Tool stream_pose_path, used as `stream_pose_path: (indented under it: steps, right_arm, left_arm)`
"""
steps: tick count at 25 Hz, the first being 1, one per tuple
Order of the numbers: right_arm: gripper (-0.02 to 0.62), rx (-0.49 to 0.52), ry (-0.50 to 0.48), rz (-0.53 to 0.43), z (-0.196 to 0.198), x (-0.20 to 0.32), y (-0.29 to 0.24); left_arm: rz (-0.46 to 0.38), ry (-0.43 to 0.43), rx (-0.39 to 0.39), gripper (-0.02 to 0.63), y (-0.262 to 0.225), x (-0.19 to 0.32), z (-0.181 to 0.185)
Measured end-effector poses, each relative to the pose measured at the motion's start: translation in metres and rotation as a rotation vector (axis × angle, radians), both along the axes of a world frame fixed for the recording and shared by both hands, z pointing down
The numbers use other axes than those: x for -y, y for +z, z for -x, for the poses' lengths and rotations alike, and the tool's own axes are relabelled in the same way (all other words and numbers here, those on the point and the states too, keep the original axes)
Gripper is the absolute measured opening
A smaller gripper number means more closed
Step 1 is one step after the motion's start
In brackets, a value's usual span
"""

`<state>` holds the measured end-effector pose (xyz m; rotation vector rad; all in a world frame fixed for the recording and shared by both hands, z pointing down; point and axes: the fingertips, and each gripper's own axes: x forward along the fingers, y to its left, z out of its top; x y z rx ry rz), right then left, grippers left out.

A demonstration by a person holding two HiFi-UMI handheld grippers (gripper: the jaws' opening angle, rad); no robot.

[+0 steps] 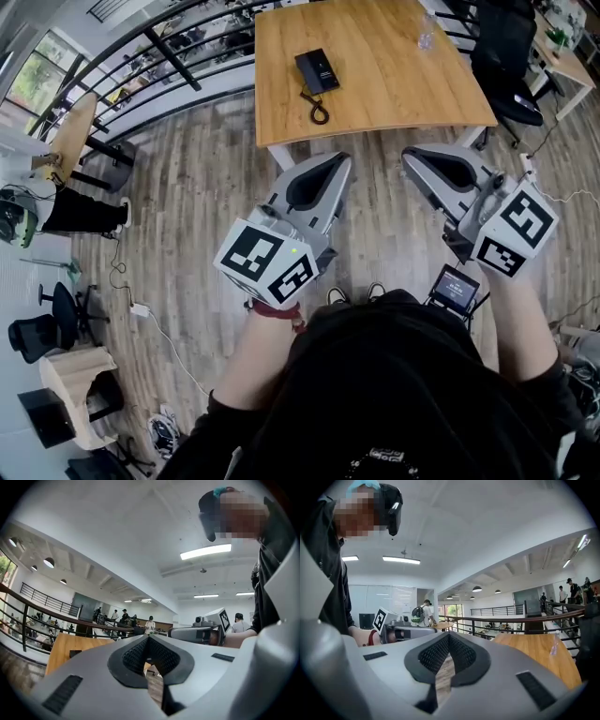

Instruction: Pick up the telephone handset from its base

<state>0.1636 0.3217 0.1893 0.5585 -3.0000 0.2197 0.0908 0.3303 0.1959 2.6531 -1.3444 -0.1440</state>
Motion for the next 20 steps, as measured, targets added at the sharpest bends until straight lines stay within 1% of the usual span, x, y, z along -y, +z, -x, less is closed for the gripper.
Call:
stream_pose_path:
  steps: [4,8,13,18,20]
  right_arm:
    - [0.017,0.048,0.009,0.031,-0.02,0.004,0.001]
    - [0.017,0.029,0.003,0.048,-0.038,0.008,0.012]
    - [0.017,0.046,0.011,0.084,-0.063,0.014,0.025]
    - [0.017,0.106,0.007,0.139,-0.083,0.014,0.026]
    - [0.017,0.103,0.007,0.136,-0.086,0.018,0.024]
  left_arm:
    - [0.013,-0.013,0.006,0.006,0.002,0.004,-0.011]
    - [0.029,-0.019,0.014,0.006,0.007,0.009,-0.026]
    - [0.054,-0.017,0.036,0.006,0.018,0.012,-0.047]
    - [0.058,-0.027,0.045,0.006,0.015,0.01,-0.056]
    - [0.051,-0.03,0.051,0.006,0.012,0.012,-0.057]
